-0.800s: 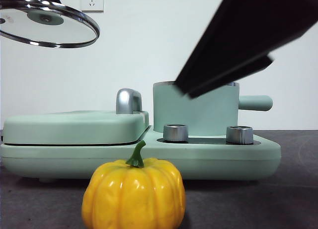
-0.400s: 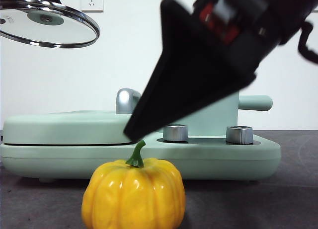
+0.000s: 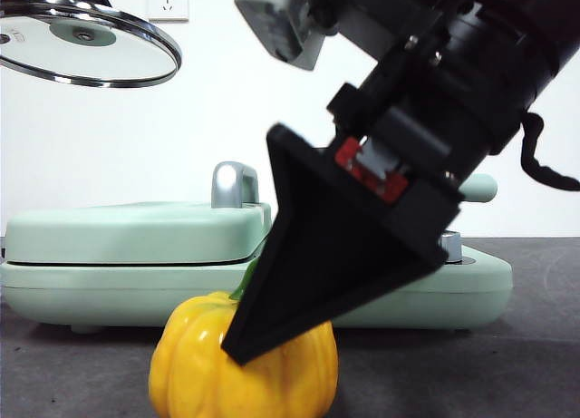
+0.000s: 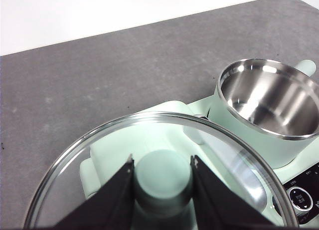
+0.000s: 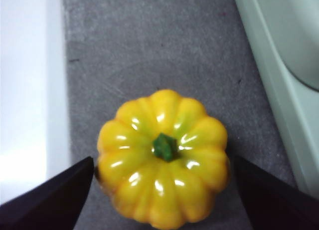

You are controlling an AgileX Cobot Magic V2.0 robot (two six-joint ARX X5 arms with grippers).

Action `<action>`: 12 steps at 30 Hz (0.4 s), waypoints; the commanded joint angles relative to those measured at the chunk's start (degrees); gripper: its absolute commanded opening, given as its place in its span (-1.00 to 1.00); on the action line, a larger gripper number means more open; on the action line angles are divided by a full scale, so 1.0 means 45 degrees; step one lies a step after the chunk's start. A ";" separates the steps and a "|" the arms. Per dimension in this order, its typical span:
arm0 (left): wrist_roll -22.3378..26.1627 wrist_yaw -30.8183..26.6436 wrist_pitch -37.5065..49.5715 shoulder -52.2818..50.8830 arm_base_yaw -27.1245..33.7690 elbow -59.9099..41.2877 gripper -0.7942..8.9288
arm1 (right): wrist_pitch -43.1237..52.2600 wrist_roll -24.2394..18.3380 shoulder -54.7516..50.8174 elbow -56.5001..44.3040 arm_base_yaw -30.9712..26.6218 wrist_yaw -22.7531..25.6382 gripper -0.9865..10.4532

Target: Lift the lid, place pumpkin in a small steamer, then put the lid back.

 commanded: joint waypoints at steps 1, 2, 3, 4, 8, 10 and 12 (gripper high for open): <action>0.0000 -0.0005 0.0364 0.0024 -0.0024 0.0214 -0.82 | 0.0131 0.0146 0.0321 0.0204 0.0151 0.0136 -0.05; 0.0000 -0.0005 0.0364 0.0024 -0.0024 0.0214 -0.82 | 0.0131 0.0272 0.0355 0.0204 0.0151 0.0170 -0.05; 0.0005 -0.0005 0.0364 0.0024 -0.0024 0.0219 -0.82 | 0.0121 0.0311 0.0389 0.0204 0.0151 0.0165 -0.05; 0.0005 -0.0005 0.0364 0.0024 -0.0024 0.0219 -0.82 | 0.0078 0.0369 0.0389 0.0204 0.0151 0.0170 -0.05; 0.0053 -0.0005 0.0364 0.0024 -0.0024 0.0214 -0.82 | 0.0029 0.0903 0.0393 0.0204 0.0155 0.0165 -0.16; 0.0053 -0.0005 0.0359 0.0024 -0.0024 0.0219 -0.82 | 0.0005 0.1350 0.0379 0.0223 0.0151 0.0155 -0.19; 0.0049 -0.0005 0.0350 0.0024 -0.0024 0.0219 -0.82 | -0.0223 0.1948 0.0238 0.0321 0.0151 0.0039 -0.19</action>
